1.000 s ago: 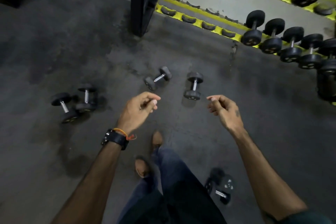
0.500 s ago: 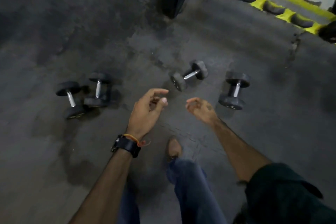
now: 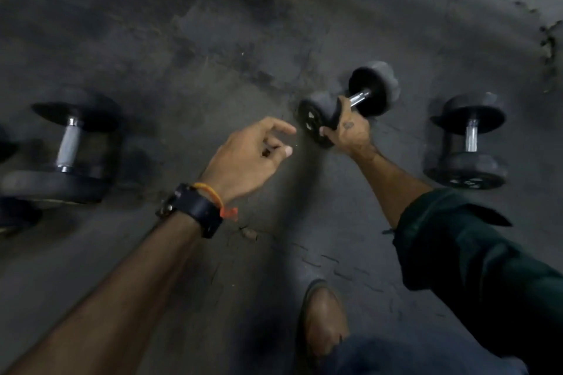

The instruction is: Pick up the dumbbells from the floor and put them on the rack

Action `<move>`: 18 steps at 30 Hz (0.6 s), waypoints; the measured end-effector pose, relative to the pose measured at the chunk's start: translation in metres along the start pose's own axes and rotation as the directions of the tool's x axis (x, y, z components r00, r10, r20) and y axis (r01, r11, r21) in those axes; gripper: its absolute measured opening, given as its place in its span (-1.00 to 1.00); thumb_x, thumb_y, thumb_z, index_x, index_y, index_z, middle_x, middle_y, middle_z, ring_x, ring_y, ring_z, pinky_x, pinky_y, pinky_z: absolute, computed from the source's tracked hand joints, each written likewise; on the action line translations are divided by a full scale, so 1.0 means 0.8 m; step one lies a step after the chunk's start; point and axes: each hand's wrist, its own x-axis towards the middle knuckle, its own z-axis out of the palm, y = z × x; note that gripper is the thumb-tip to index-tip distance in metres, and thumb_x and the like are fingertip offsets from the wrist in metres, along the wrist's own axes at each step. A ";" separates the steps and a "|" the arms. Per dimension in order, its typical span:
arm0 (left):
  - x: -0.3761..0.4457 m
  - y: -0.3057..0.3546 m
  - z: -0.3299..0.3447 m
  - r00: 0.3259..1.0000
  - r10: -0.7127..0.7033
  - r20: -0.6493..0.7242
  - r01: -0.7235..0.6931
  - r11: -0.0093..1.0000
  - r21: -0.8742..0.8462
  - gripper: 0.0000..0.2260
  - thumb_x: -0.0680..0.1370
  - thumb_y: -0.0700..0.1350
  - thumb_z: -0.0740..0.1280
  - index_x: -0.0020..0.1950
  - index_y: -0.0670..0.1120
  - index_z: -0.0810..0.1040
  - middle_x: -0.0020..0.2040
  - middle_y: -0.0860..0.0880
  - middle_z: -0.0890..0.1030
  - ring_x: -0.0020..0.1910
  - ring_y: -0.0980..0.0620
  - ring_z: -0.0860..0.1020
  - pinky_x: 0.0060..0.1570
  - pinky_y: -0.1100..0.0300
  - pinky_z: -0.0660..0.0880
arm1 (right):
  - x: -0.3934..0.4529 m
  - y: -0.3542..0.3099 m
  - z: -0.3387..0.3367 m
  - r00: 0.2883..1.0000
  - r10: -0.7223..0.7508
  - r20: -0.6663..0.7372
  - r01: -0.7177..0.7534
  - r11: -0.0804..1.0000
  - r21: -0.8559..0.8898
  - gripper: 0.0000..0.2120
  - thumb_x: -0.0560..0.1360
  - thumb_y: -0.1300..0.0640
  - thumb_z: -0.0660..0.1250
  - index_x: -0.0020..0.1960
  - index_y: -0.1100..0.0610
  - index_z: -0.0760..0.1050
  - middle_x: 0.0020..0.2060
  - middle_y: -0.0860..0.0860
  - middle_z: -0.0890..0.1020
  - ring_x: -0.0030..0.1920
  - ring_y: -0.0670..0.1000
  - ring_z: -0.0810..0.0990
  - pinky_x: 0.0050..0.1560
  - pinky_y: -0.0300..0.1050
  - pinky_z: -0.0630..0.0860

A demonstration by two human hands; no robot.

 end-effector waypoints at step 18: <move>-0.124 -0.187 -0.281 0.991 -0.124 -0.040 0.130 0.922 0.365 -0.76 0.63 -0.09 0.42 0.29 0.05 0.66 0.09 -0.01 0.71 0.15 -0.06 0.68 0.21 0.13 0.55 | -0.200 -0.355 0.028 0.619 -0.735 0.279 0.748 0.659 0.077 -0.39 0.59 -0.21 0.43 0.56 -0.04 0.43 0.45 -0.02 0.56 0.39 -0.05 0.55 0.42 -0.17 0.38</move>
